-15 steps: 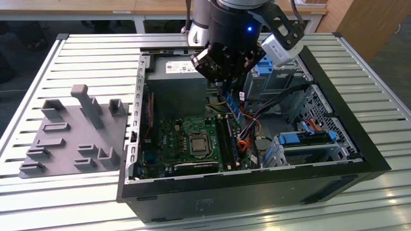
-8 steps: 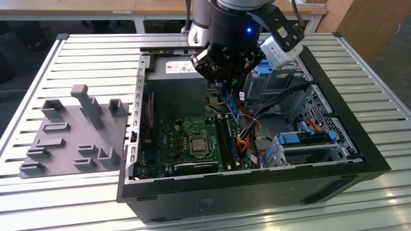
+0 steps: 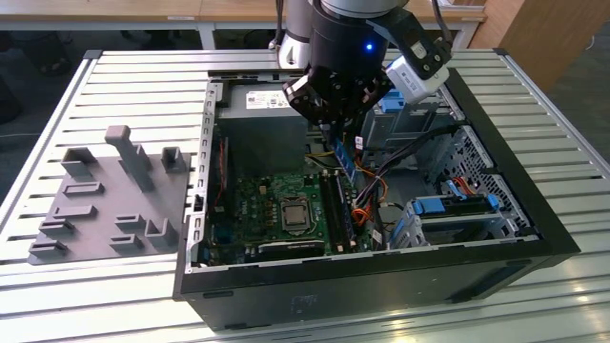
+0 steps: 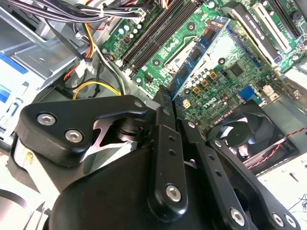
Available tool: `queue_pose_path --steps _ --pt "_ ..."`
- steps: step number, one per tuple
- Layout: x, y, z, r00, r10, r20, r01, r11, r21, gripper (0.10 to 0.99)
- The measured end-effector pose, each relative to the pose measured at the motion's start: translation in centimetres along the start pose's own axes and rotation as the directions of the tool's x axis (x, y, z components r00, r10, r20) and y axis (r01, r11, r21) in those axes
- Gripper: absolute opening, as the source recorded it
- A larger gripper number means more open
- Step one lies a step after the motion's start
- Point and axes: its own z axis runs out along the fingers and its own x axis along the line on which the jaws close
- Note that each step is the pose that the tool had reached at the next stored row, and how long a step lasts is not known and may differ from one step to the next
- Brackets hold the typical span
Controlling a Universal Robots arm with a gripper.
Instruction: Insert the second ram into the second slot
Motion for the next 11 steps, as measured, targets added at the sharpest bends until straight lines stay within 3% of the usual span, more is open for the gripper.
queue_pose_path --steps 5,11 --pt "0.01 -0.05 0.15 1.0 0.01 0.0004 -0.01 1.0 0.0 0.137" --pt "0.01 -0.07 0.37 0.9981 0.062 0.0023 -0.062 0.9981 0.001 0.137"
